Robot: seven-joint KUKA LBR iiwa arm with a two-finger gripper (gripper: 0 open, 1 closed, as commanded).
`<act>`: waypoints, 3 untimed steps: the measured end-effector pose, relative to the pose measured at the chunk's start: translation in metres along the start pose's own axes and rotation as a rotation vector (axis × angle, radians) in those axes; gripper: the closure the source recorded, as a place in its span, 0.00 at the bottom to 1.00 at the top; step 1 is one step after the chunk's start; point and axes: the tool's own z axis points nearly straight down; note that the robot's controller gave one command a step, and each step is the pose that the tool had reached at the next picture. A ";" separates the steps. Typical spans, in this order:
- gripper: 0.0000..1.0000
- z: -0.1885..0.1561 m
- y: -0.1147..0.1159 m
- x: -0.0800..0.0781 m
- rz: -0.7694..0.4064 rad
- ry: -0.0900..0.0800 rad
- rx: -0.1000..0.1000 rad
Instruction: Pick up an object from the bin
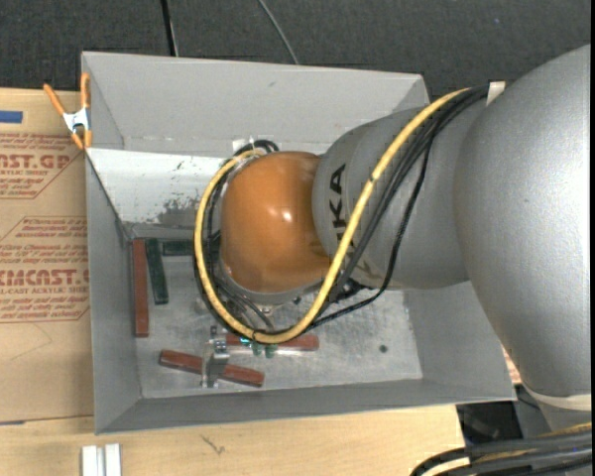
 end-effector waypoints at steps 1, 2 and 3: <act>0.00 -0.004 -0.001 -0.002 0.002 -0.007 -0.002; 0.00 0.030 -0.031 -0.007 0.153 -0.015 -0.007; 0.00 0.050 -0.073 -0.010 0.173 -0.006 -0.001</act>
Offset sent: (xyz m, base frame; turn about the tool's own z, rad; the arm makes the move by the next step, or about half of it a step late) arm 0.0102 -0.0827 -0.0845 0.3685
